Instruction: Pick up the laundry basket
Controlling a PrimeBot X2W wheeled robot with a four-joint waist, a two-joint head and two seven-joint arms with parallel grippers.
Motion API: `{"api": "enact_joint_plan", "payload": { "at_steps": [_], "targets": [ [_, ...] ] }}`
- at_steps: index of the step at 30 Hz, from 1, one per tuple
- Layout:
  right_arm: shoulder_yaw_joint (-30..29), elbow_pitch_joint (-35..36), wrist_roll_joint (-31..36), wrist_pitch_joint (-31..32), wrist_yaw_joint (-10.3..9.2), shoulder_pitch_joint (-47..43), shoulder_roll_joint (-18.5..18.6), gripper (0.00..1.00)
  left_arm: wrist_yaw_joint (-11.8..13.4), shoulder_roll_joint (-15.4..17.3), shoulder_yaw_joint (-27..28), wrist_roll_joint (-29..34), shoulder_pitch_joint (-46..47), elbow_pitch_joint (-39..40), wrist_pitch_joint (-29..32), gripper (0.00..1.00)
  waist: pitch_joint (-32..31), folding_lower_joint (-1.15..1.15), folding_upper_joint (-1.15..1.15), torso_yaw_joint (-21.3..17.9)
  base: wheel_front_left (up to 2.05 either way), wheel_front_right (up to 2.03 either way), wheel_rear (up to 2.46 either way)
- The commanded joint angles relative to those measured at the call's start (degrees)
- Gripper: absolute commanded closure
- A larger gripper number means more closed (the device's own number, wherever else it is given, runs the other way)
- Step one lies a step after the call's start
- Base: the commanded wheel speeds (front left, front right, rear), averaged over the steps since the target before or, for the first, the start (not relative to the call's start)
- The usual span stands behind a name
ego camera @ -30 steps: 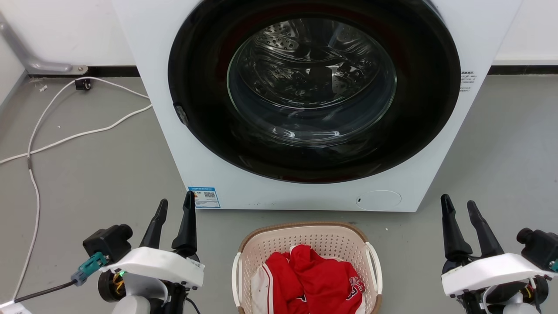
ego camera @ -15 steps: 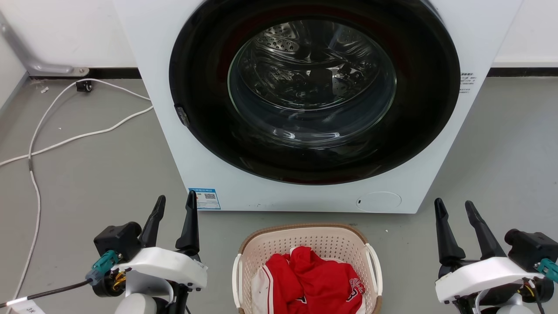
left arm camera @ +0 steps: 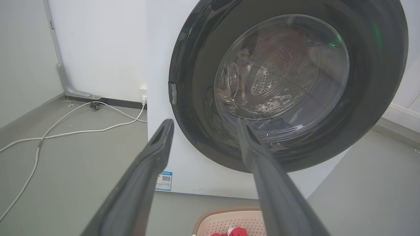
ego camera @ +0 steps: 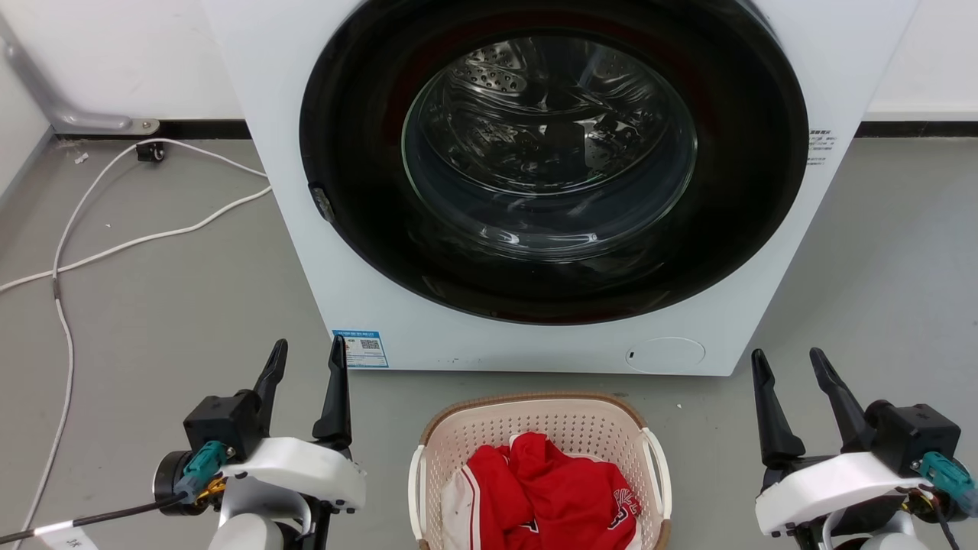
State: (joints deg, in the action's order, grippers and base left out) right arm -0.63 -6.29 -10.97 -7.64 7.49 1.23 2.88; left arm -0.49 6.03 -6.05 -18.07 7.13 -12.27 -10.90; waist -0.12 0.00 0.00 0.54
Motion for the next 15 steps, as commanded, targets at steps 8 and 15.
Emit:
{"api": "enact_joint_plan", "payload": {
  "at_steps": [8,15],
  "targets": [
    [0.03,0.57,4.66,-0.45,-0.01,-0.27,0.02,0.0,0.52,0.01,-0.54,4.53,1.24,-0.26,-1.51,0.0,0.02,0.0,0.0,0.31,0.0,0.0,0.0],
    [0.05,0.74,7.58,-0.69,-0.01,-0.46,0.01,0.0,0.78,-0.06,-0.84,7.7,1.22,-0.89,-2.25,0.0,-0.03,0.0,0.0,0.58,0.0,0.0,0.0]
  ]
}}
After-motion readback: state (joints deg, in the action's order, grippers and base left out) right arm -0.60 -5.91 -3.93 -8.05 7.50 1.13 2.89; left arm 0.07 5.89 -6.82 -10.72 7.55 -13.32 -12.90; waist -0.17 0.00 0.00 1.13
